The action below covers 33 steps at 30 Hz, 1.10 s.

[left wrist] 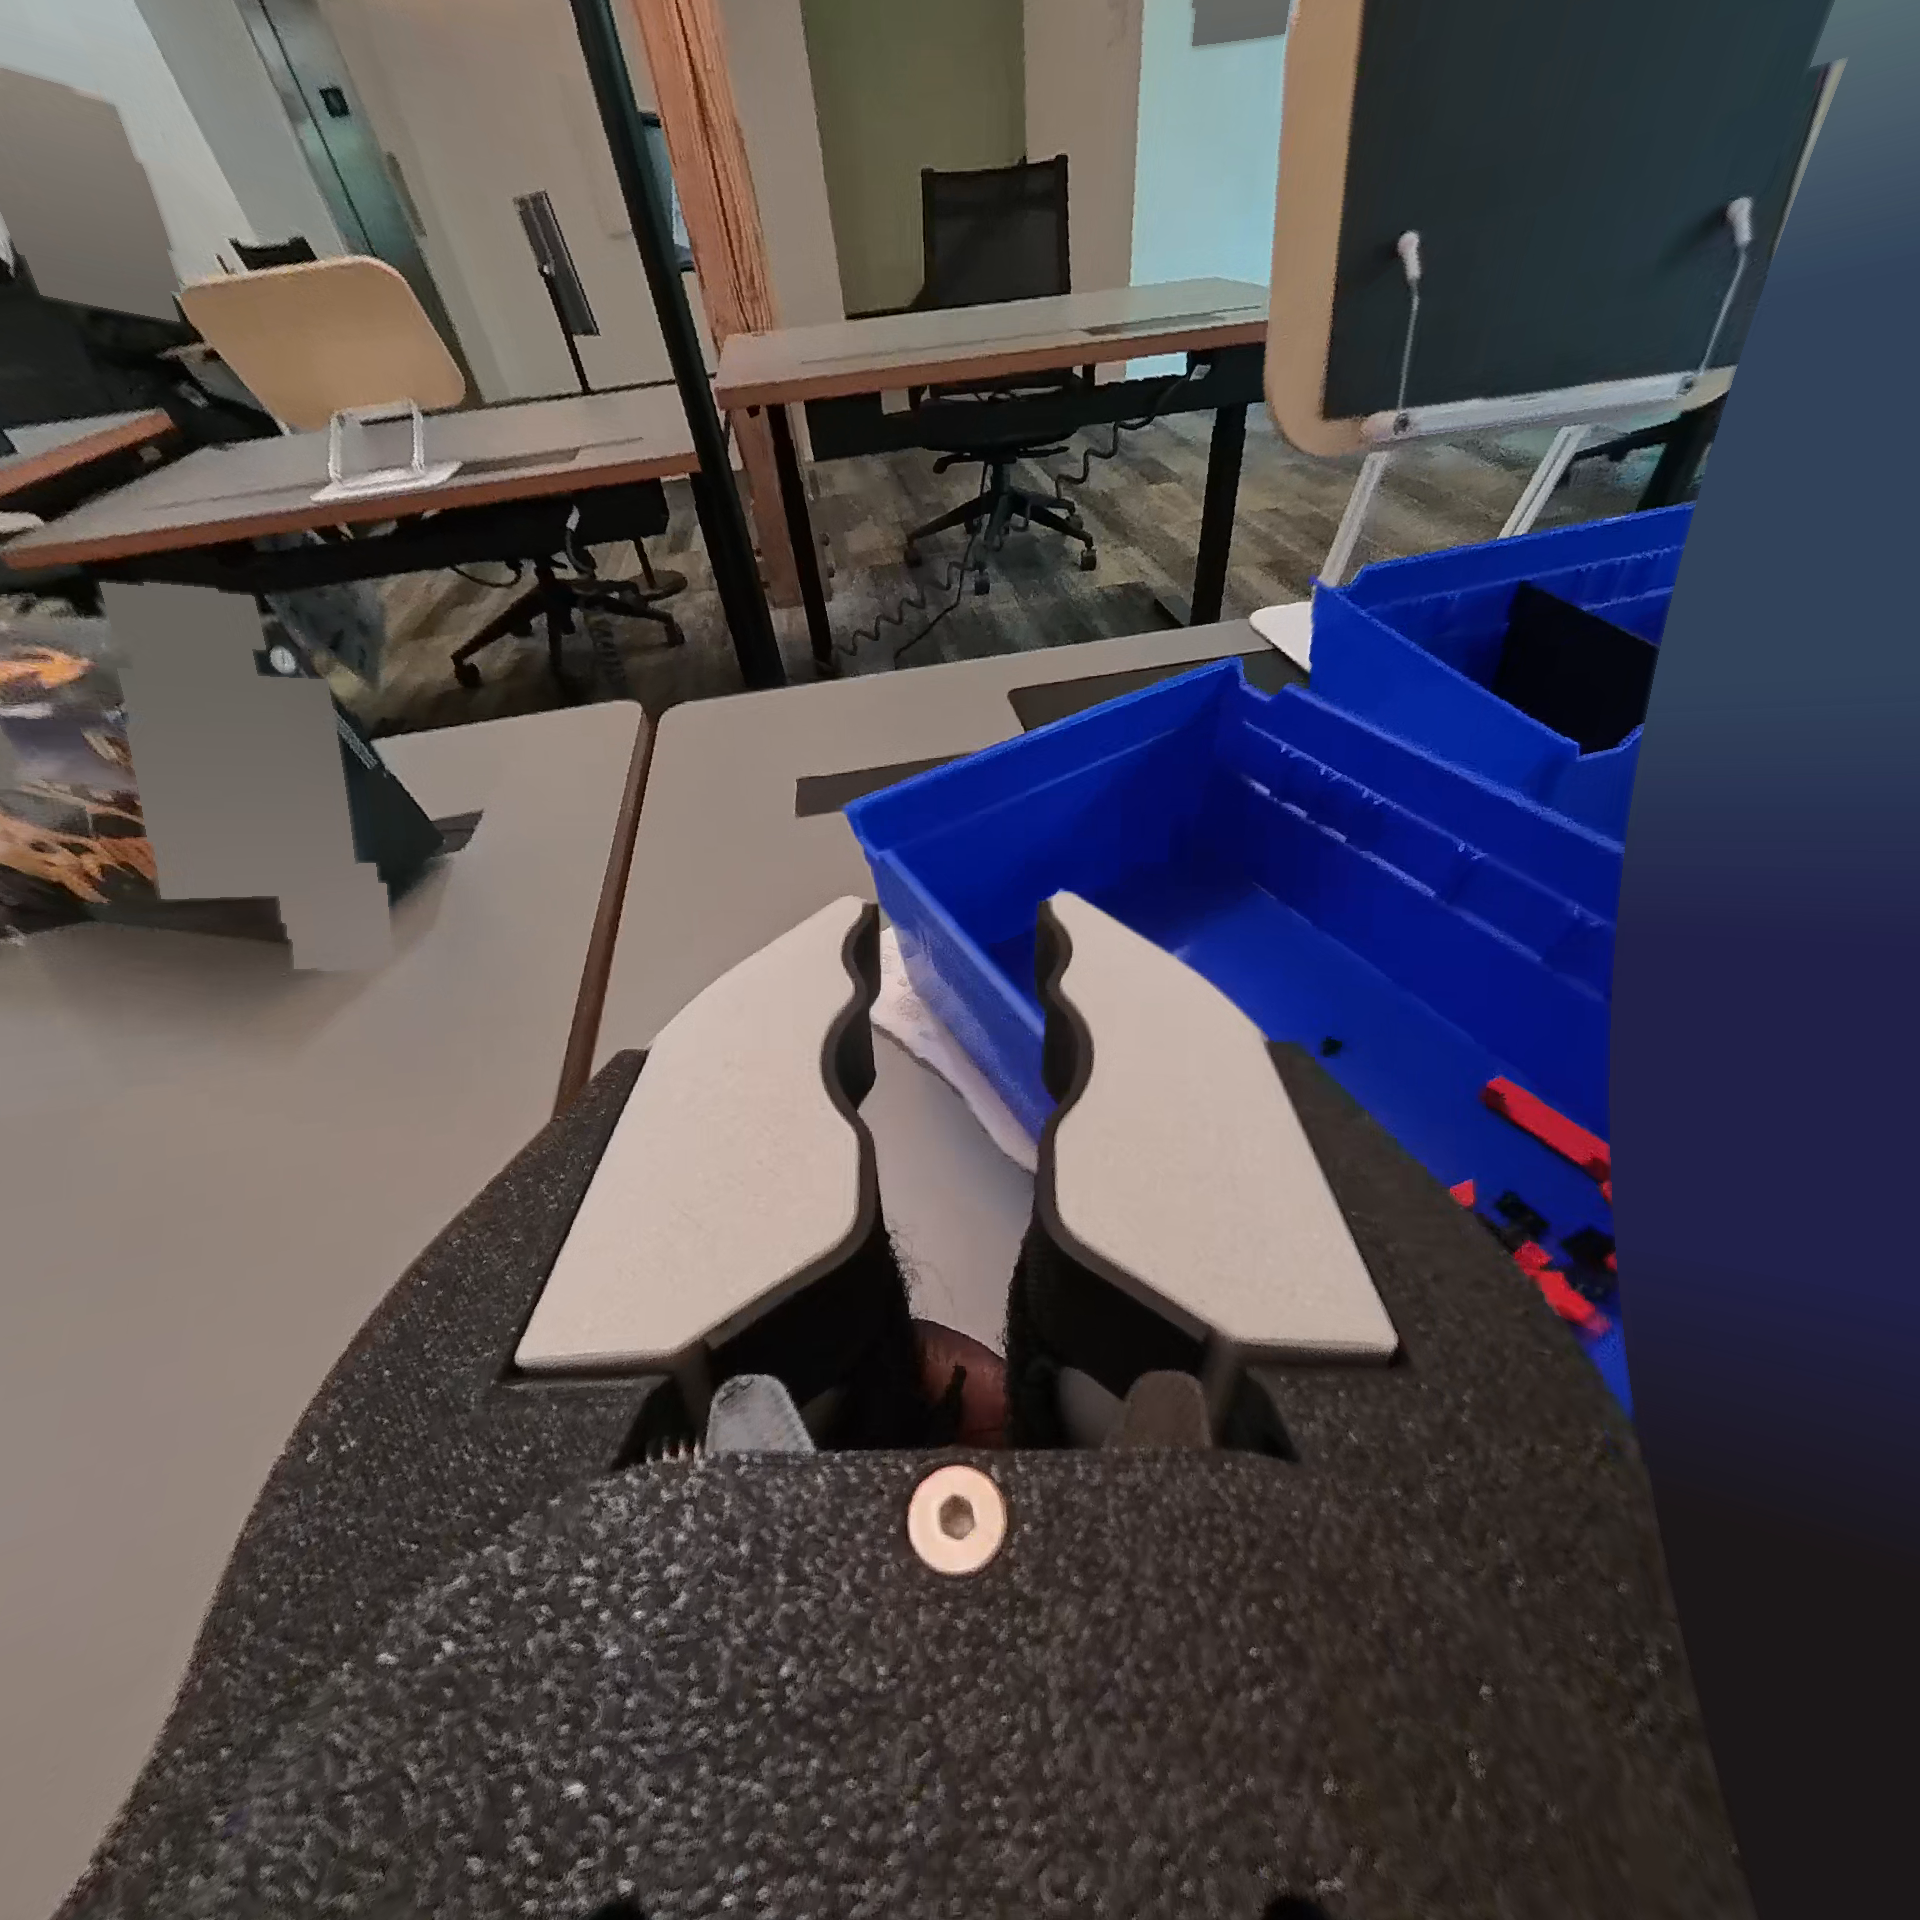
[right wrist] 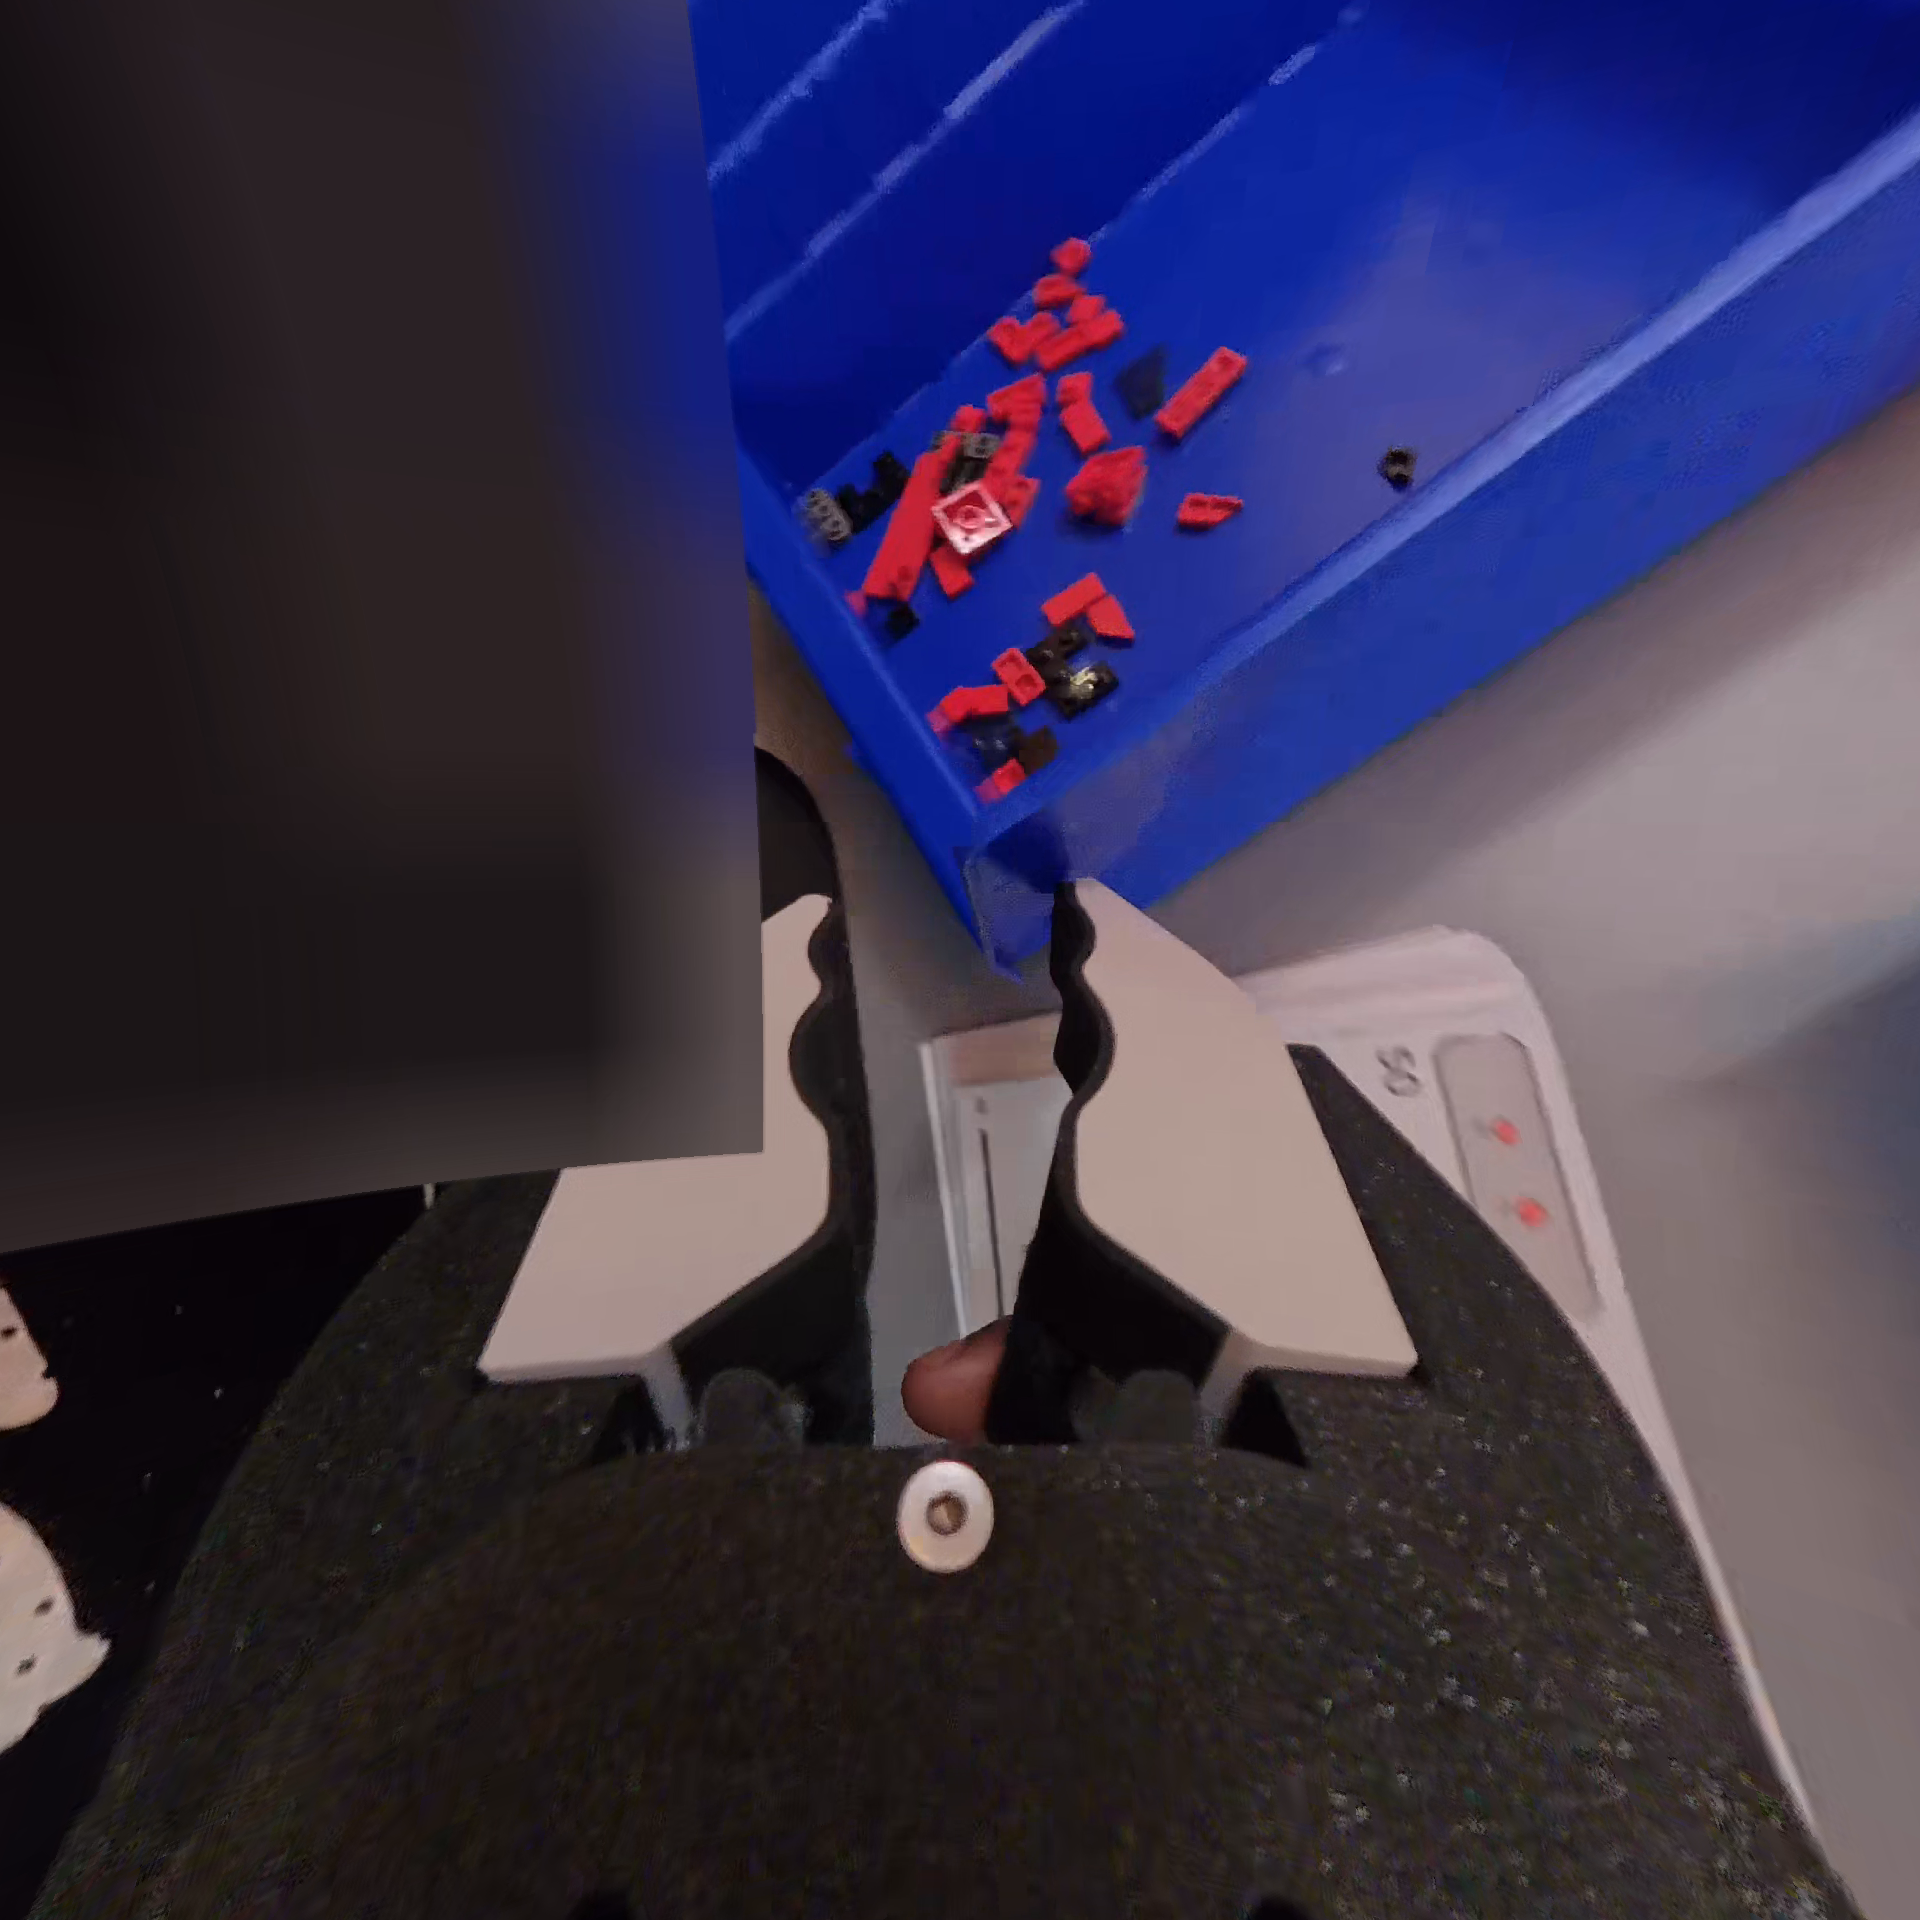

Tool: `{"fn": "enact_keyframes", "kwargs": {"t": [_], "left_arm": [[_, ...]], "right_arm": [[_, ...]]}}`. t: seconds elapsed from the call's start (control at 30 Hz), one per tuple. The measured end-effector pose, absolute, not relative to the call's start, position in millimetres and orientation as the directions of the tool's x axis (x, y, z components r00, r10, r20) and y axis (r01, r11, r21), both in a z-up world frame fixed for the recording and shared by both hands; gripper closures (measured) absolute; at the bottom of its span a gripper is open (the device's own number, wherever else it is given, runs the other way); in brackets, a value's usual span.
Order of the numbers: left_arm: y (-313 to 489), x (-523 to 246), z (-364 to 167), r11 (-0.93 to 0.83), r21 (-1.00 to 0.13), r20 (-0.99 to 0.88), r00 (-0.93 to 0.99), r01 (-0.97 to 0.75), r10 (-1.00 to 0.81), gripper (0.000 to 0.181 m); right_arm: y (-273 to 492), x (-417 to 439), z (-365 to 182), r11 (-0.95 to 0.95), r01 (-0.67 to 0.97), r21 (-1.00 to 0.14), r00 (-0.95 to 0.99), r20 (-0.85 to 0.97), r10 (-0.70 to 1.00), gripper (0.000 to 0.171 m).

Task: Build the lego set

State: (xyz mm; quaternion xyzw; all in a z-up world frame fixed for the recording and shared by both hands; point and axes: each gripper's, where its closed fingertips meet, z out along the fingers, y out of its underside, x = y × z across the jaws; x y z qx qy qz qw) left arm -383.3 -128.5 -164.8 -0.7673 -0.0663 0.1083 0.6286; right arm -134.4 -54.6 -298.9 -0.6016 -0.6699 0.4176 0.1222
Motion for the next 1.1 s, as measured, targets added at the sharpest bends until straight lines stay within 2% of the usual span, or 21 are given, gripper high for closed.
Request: {"fn": "enact_keyframes", "kwargs": {"t": [0.13,0.4,0.5,0.6,0.7,0.83,0.97,1.1], "left_arm": [[-125,-360,-148,-0.181,-0.978,-0.137,0.97,-0.101,0.202,0.154],[-95,-273,-119,-0.091,-0.975,-0.2,0.98,-0.2,-0.012,0.154],[-83,-219,-107,-0.045,-0.955,-0.288,0.951,-0.294,-0.107,0.152],[-79,-162,-91,0.08,-0.929,-0.37,0.911,-0.361,-0.183,0.15],[-76,-117,-82,0.182,-0.927,-0.368,0.892,-0.328,-0.264,0.15],[-66,-101,-92,0.162,-0.914,-0.404,0.861,-0.371,-0.31,0.148],[-59,-89,-104,0.111,-0.958,-0.284,0.847,-0.263,-0.45,0.147],[-45,-86,-115,0.061,-0.989,-0.144,0.859,-0.131,-0.492,0.147]], "right_arm": [[-63,-136,-292,-0.103,0.661,-0.743,-0.276,-0.369,0.888,0.132],[-51,-107,-225,-0.158,0.432,-0.888,-0.247,-0.285,0.926,0.134],[-57,-82,-212,-0.178,0.42,-0.89,-0.243,-0.299,0.923,0.134],[-59,-66,-212,-0.124,0.431,-0.894,-0.268,-0.258,0.928,0.129],[-54,-54,-211,-0.097,0.398,-0.912,-0.311,-0.234,0.921,0.128],[-38,-49,-213,-0.14,0.341,-0.929,-0.362,-0.268,0.893,0.127],[-12,-57,-220,-0.1,0.164,-0.981,-0.345,-0.152,0.926,0.109],[10,-55,-230,0.028,0.08,-0.996,-0.217,0.01,0.976,0.094]]}}
